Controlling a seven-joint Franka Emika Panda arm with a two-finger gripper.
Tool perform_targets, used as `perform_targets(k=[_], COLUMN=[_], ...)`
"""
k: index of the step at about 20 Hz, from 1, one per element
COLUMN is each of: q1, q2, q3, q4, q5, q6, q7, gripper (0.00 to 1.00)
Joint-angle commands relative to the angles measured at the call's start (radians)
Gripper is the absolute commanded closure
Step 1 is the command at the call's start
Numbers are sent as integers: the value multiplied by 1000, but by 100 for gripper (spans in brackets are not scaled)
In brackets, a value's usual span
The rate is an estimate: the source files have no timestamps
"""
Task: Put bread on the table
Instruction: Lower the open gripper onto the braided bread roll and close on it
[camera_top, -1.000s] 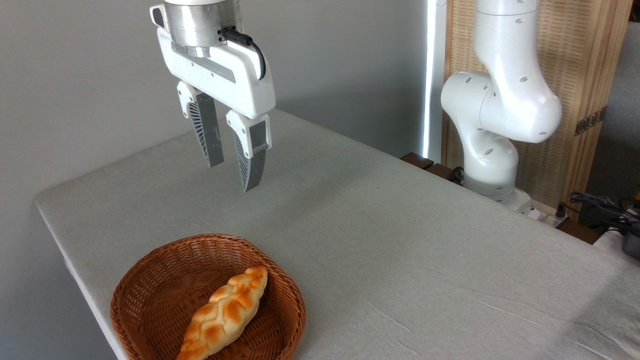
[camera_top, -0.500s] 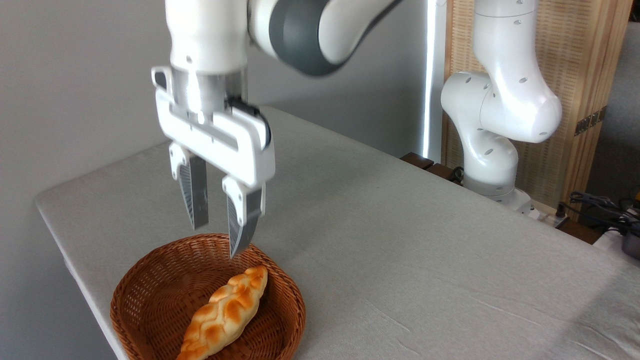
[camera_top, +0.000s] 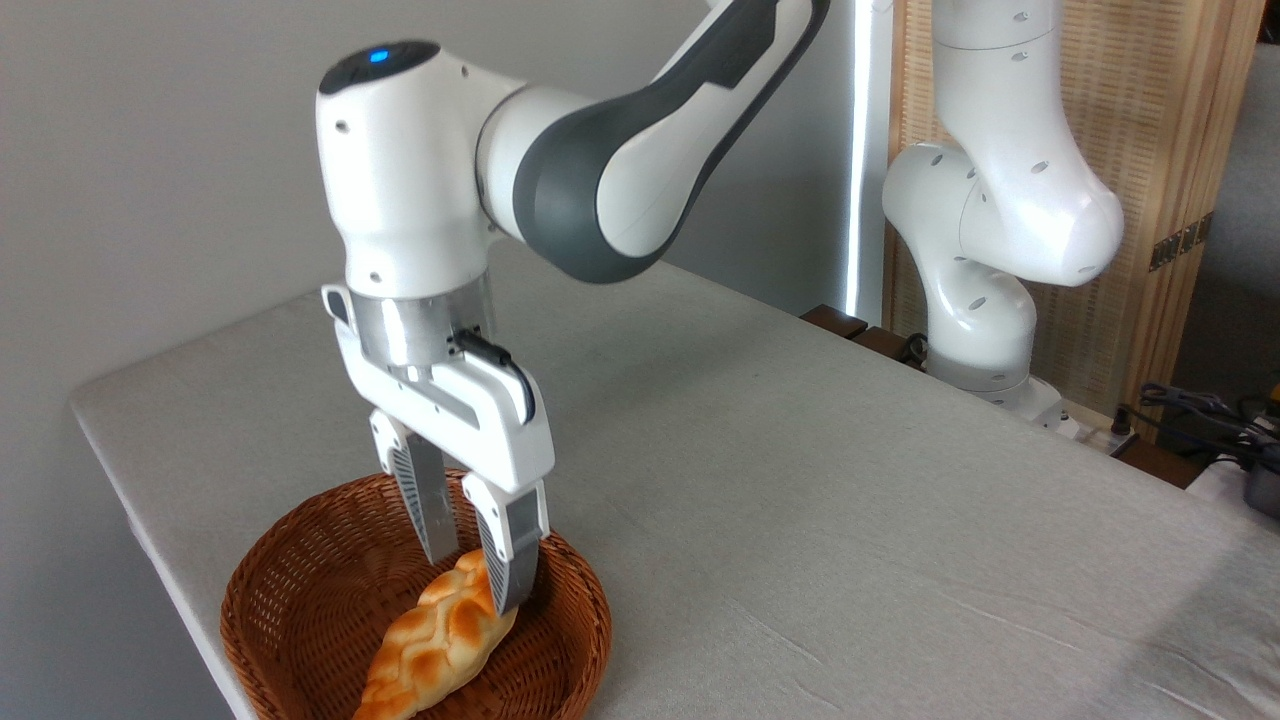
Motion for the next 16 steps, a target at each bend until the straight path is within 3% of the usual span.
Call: perform_targets(k=[1, 3, 5, 16], q1=[-10, -10, -10, -10], q2=[1, 2, 5, -2], q3=[-2, -6, -6, -7], q4=[-54, -60, -60, -55], q5=[39, 31, 28, 26], q6=[73, 86, 86, 76], q7=[-19, -19, -19, -19], gripper=[4, 38, 52, 53])
